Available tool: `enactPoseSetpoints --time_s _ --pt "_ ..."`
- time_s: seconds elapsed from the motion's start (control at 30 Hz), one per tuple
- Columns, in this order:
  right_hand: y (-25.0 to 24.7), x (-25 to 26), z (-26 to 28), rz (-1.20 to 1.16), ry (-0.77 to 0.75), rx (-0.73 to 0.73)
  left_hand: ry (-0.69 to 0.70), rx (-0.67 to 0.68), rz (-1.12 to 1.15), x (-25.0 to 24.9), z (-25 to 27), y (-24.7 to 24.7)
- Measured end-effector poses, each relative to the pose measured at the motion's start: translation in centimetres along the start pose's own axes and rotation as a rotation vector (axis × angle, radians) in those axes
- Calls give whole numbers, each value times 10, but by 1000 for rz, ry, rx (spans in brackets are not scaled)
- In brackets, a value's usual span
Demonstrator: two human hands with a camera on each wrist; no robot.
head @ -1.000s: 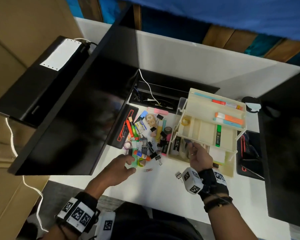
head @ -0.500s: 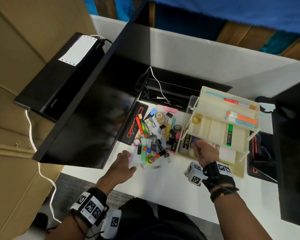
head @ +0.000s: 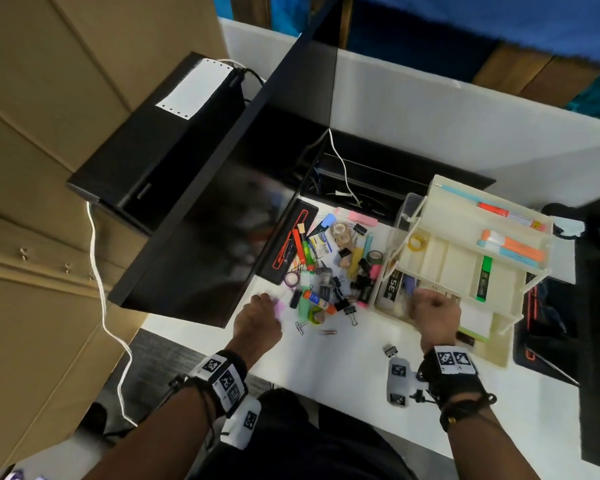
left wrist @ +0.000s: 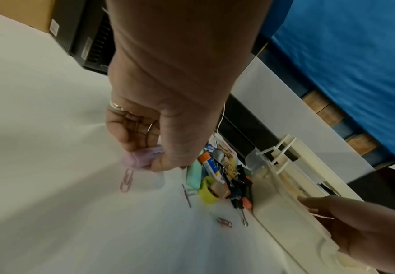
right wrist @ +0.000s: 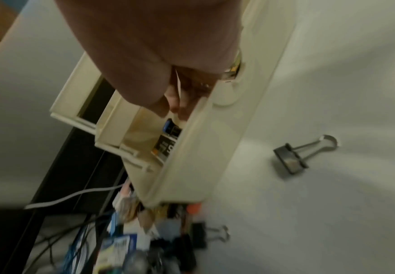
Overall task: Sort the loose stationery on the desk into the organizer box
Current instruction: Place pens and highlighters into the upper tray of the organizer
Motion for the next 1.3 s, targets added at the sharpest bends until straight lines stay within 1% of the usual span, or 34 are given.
enactPoseSetpoints --time_s 0.03,0.07,0.1,0.13,0.2,0.23,0.33,0.4,0.43,0.53,0.67,0.83,0.97,1.03,1.13,1.2,1.3 --pt "-4 3 10 87 -86 -74 -8 2 27 1 -2 0" --pt "-5 7 23 125 -198 -124 -30 18 59 1 -2 -1" --pt "-5 13 39 129 -330 -142 -53 37 107 3 -4 0" --pt "-1 18 55 118 -459 -117 -82 63 163 4 -4 0" --pt "13 27 86 142 -663 25 -103 95 263 4 -6 1" --pt "23 29 99 177 -739 108 -92 102 305 5 -7 1" --pt "60 30 124 279 -867 360 -68 107 399 -1 -8 -3" --pt "83 26 131 376 -891 476 -65 79 441 -7 -8 -10" --pt "93 23 130 428 -888 496 -56 60 446 -10 -8 -13" --pt "115 21 123 536 -865 477 -30 52 407 -22 -9 -16" --pt "132 22 111 627 -817 445 0 33 323 -34 -13 -11" --pt "140 20 103 718 -796 388 32 -11 251 -46 -13 -13" --pt "146 17 105 778 -825 406 24 3 214 -48 -16 -16" --pt "144 17 108 748 -829 413 3 24 217 -48 -18 -18" --pt "128 24 115 651 -841 384 -37 46 246 -42 -22 -18" --pt "110 27 120 562 -842 369 -55 49 261 -37 -22 -19" --pt "72 25 121 394 -791 344 -63 31 285 -29 -21 -23"
Point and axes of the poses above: each hand's wrist, its own z-axis away from the middle knuckle, its own y-axis out of the palm, x = y × z, the point moved 5 cm from there along -z, towards the middle knuckle, and after that the axes turned 3 degrees about z, right-handed, at the moved point
